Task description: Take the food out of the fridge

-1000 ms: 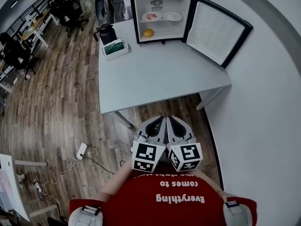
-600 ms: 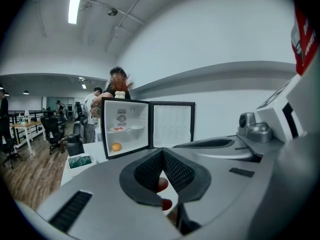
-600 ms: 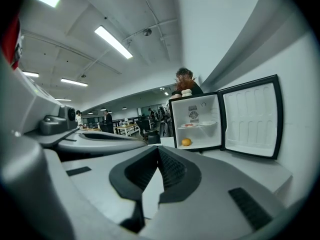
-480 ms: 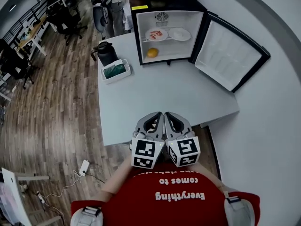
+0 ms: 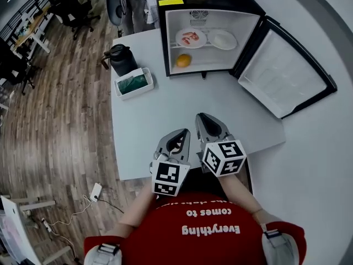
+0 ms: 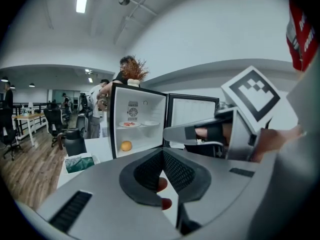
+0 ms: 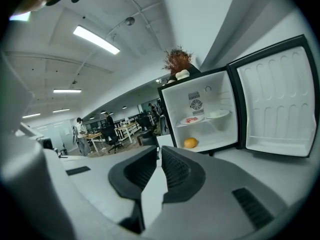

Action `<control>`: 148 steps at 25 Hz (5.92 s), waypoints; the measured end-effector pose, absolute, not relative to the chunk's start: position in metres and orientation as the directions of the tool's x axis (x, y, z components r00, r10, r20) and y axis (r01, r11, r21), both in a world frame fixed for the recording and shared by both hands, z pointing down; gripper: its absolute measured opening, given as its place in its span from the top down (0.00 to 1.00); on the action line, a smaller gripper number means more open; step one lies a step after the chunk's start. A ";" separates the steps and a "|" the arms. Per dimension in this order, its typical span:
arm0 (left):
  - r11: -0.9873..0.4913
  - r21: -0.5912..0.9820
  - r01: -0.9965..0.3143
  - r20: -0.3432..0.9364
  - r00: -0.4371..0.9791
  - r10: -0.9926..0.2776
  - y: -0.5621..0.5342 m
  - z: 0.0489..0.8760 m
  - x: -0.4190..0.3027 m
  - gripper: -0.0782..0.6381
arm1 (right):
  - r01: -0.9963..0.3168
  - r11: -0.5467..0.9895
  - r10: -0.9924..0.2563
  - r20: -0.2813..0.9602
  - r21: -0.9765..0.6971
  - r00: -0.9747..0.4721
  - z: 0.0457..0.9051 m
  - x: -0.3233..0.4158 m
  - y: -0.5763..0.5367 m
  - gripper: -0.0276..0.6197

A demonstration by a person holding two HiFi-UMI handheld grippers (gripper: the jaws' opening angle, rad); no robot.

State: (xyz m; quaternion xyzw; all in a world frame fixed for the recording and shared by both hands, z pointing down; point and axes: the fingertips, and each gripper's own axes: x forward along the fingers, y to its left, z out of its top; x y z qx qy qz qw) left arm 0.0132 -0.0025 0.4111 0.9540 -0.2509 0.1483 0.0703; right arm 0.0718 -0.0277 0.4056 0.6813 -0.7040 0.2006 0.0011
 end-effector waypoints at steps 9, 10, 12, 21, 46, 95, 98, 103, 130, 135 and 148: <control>-0.846 0.065 -0.529 0.365 0.802 -0.473 -0.079 0.421 0.047 0.89 | -0.876 -0.007 -0.913 0.360 -0.483 -0.191 0.430 0.145 -0.145 0.76; -0.843 0.065 -0.535 0.373 0.796 -0.477 -0.086 0.422 0.048 0.89 | -0.856 -0.018 -0.914 0.355 -0.517 -0.196 0.430 0.154 -0.160 0.76; -0.833 0.068 -0.549 0.390 0.783 -0.485 -0.100 0.424 0.051 0.89 | -0.801 -0.040 -0.921 0.333 -0.598 -0.202 0.432 0.174 -0.191 0.76; -0.807 0.076 -0.585 0.457 0.740 -0.494 -0.134 0.444 0.065 0.89 | -0.387 -0.122 -0.949 0.222 -0.914 -0.225 0.469 0.252 -0.312 0.71; -0.760 0.084 -0.644 0.456 0.703 -0.546 -0.143 0.440 0.049 0.89 | -0.068 0.065 -0.975 -0.049 -0.996 -0.216 0.459 0.265 -0.288 0.92; -0.450 0.114 -0.886 0.525 0.438 -0.730 -0.053 0.493 -0.130 0.89 | -0.079 -0.109 -0.702 0.133 -0.991 -0.700 0.574 0.015 -0.111 0.92; -0.418 0.092 -0.904 0.565 0.393 -0.725 -0.048 0.505 -0.139 0.89 | -0.071 -0.163 -0.678 0.164 -0.984 -0.716 0.594 0.001 -0.110 0.92; -0.387 0.087 -0.918 0.603 0.357 -0.713 -0.044 0.520 -0.145 0.89 | -0.118 -0.235 -0.628 0.243 -0.965 -0.740 0.632 -0.012 -0.112 0.92; -0.338 0.104 -0.935 0.631 0.325 -0.705 -0.055 0.545 -0.175 0.89 | -0.490 -0.455 -0.438 0.666 -0.744 -0.604 0.728 -0.032 -0.108 0.91; -0.350 0.095 -0.932 0.619 0.331 -0.712 -0.062 0.544 -0.177 0.89 | -0.624 -0.475 -0.342 0.783 -0.621 -0.519 0.738 -0.032 -0.103 0.87; -0.358 0.097 -0.929 0.607 0.340 -0.718 -0.070 0.542 -0.183 0.89 | -0.865 -0.315 -0.309 0.904 -0.391 -0.296 0.720 -0.010 -0.108 0.74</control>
